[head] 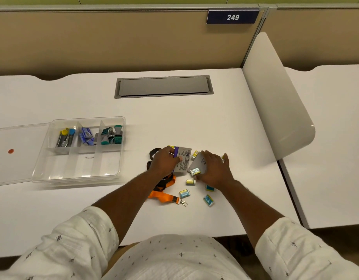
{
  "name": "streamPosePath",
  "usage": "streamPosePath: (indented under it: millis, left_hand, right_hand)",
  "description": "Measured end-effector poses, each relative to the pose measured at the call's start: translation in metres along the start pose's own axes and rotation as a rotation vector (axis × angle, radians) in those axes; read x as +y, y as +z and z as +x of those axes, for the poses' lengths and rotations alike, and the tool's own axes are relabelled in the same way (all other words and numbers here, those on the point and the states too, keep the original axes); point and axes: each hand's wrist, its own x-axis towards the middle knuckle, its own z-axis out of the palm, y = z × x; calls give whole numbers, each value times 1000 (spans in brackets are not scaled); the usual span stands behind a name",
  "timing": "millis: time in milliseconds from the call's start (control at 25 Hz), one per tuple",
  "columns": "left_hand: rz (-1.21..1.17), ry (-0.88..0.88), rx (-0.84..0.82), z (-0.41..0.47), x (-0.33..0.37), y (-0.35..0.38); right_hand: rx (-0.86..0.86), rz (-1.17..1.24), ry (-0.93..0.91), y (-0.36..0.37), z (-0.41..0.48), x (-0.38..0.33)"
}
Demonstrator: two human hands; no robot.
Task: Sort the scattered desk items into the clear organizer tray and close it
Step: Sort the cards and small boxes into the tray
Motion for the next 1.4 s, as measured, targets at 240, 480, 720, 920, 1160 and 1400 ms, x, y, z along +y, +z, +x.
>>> streamPosePath:
  millis: [240, 480, 720, 920, 1160, 1400]
  left_hand:
    - [-32, -7, 0, -7, 2, -3]
    - [-47, 15, 42, -15, 0, -24]
    - [-97, 15, 108, -20, -19, -67]
    - [-142, 4, 170, -21, -55, -120]
    - [-147, 23, 211, -28, -96, -187]
    - [-77, 111, 141, -31, -120, -215]
  right_hand:
    - [115, 132, 86, -5, 0, -17]
    - [315, 594, 76, -19, -2, -27]
    - [597, 603, 35, -24, 0, -70]
    - [628, 625, -41, -24, 15, -137]
    - [635, 648, -118, -12, 29, -231]
    - [648, 648, -153, -3, 37, -296]
